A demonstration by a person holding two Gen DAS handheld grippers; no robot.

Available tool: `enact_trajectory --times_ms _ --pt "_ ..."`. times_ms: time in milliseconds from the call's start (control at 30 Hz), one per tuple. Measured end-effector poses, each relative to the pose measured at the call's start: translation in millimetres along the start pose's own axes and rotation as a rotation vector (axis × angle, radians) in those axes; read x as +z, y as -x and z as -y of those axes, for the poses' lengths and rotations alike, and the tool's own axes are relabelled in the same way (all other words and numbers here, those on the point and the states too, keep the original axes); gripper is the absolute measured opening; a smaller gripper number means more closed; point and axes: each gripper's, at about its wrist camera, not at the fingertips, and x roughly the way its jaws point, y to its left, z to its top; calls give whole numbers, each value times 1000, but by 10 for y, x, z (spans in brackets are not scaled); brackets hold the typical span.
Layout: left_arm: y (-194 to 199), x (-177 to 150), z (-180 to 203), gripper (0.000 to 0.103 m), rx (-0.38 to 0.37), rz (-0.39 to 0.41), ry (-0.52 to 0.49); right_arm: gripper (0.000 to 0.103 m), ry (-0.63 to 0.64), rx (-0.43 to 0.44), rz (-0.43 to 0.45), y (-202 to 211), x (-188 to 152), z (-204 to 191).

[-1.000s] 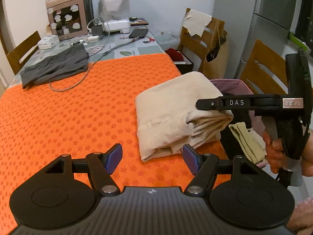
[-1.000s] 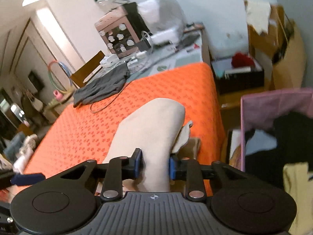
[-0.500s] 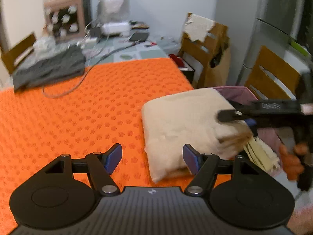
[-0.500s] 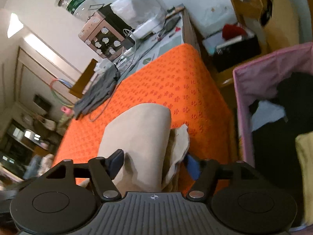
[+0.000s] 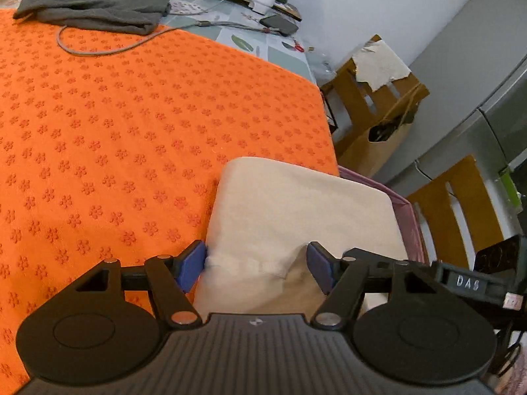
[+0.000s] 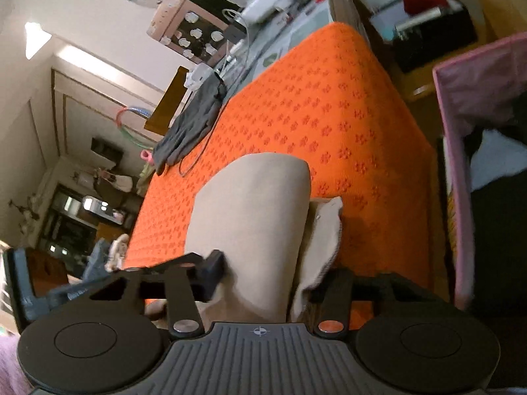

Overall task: Fold clothes
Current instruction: 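Carry the beige bundle with the right gripper and lower it into the pink bin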

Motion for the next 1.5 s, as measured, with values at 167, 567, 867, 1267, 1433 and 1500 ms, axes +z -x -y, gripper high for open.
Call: enact_trajectory --times_ms 167,567,867,1267,1433,1500 --pt "118 -20 203 50 11 47 32 31 -55 89 -20 33 129 112" --pt "-439 99 1487 48 -79 90 -58 30 -119 137 63 1027 796 819" --pt "-1809 195 1990 48 -140 -33 -87 30 -187 -17 121 1291 1162 1737" --pt "-2803 387 1861 50 -27 -103 -76 30 -240 -78 119 775 1407 2517" --pt "-2648 451 1809 55 36 -52 -73 30 -226 -83 102 508 1462 2676" --pt "-2518 449 1802 56 29 -41 -66 30 -199 -85 73 386 1465 2712"
